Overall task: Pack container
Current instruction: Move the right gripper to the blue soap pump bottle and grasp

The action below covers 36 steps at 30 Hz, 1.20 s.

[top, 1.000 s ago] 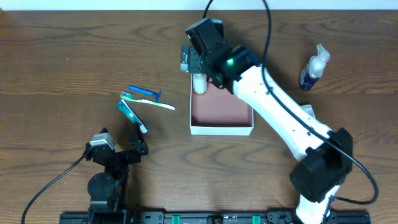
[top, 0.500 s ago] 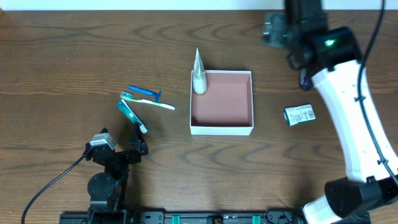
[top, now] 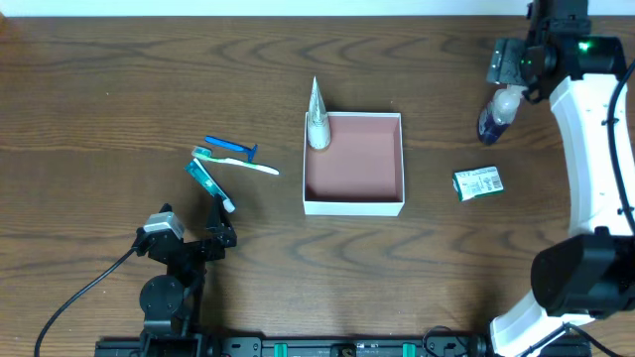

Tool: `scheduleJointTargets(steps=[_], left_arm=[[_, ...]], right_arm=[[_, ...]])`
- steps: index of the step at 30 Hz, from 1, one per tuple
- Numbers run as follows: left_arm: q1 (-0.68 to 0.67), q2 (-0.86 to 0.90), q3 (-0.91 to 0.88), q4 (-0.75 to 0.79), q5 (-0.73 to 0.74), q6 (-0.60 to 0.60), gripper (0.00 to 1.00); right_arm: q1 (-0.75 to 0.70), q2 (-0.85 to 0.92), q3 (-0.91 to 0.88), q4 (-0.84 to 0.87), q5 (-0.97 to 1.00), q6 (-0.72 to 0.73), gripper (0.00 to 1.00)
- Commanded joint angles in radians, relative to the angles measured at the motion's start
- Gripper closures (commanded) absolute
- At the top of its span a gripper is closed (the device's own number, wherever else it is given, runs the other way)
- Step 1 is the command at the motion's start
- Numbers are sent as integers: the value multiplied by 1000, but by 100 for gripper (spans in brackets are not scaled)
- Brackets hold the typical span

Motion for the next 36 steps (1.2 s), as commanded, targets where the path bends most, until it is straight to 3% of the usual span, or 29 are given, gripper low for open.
scheduleJointTargets(steps=[1,15,17,22,26,30,33,36], left_arm=[[6,-5,-22,-36,-11,9,2],[6,-5,-22,-35,-11,9,2],[6,-5,-22,-36,-11,9,2],[6,-5,-22,-36,-11,9,2],[6,-5,-22,-36,-11,9,2],[6,-5,-22,-36,-11,9,2],[6,-5,-22,-36,-11,9,2],[6,-5,-22,-36,-11,9,2]], right_arm=[[-25,37,-14,10,-55,-106,12],[-60,182,-21,2,-108,-167,20],[-62,183,-28,13,-108,-167,24],[-65,183,-29,24,-112,-167,48],[-65,184,-29,31,-124,-167,59],[-66,184,-29,48,-130,-169,59],[-66,184,-29,68,-130,-175,48],[-66,184,-29,80,-130,-179,48]])
